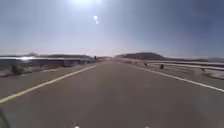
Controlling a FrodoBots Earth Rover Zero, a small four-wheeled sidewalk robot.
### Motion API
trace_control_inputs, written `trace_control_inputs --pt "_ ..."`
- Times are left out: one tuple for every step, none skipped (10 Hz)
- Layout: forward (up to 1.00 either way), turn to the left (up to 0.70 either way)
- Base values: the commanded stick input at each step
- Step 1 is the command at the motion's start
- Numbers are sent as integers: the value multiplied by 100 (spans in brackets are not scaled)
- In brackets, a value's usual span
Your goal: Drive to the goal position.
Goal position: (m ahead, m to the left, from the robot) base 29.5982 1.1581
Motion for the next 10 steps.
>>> trace_control_inputs --pt "100 0" --pt "100 0" --pt "100 0" --pt "100 0" --pt "100 0" --pt "100 0" --pt "100 0" --pt "100 0" --pt "100 0" --pt "100 0"
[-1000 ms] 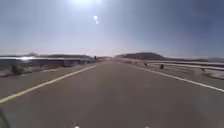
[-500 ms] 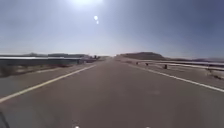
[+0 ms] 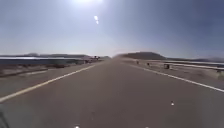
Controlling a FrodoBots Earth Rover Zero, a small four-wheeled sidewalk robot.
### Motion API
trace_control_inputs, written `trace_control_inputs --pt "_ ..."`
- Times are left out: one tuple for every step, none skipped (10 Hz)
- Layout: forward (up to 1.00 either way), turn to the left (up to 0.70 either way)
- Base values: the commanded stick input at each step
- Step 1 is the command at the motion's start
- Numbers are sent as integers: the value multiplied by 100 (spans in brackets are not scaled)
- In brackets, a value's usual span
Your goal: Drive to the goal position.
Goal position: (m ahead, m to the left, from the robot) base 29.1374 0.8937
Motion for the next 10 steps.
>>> trace_control_inputs --pt "100 0" --pt "100 0" --pt "100 0" --pt "100 0" --pt "100 0" --pt "100 0" --pt "100 0" --pt "100 0" --pt "100 0" --pt "100 0"
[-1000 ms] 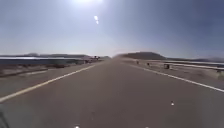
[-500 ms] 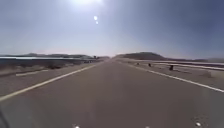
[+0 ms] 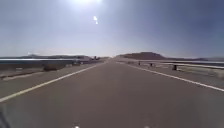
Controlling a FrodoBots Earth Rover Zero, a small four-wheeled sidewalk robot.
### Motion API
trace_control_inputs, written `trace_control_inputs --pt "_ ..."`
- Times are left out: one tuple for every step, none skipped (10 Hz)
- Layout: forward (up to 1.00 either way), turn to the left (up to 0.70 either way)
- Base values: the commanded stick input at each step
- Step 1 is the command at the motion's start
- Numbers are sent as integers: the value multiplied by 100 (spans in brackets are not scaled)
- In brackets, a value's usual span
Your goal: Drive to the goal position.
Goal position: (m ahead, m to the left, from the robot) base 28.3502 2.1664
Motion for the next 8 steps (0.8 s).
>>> trace_control_inputs --pt "100 0" --pt "100 0" --pt "100 0" --pt "100 0" --pt "100 0" --pt "100 0" --pt "100 0" --pt "100 0"
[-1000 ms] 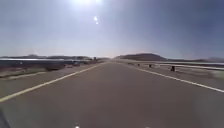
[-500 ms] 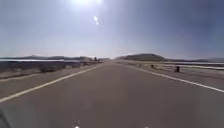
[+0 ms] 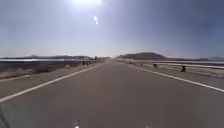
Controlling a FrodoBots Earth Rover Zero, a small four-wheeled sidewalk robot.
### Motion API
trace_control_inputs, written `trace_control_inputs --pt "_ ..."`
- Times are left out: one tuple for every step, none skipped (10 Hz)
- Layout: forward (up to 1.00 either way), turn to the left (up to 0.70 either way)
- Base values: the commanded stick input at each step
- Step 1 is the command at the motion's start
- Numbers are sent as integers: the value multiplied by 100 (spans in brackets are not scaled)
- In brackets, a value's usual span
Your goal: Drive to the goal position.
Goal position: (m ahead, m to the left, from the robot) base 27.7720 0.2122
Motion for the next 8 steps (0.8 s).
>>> trace_control_inputs --pt "100 0" --pt "100 0" --pt "100 0" --pt "100 0" --pt "100 0" --pt "100 0" --pt "100 0" --pt "100 0"
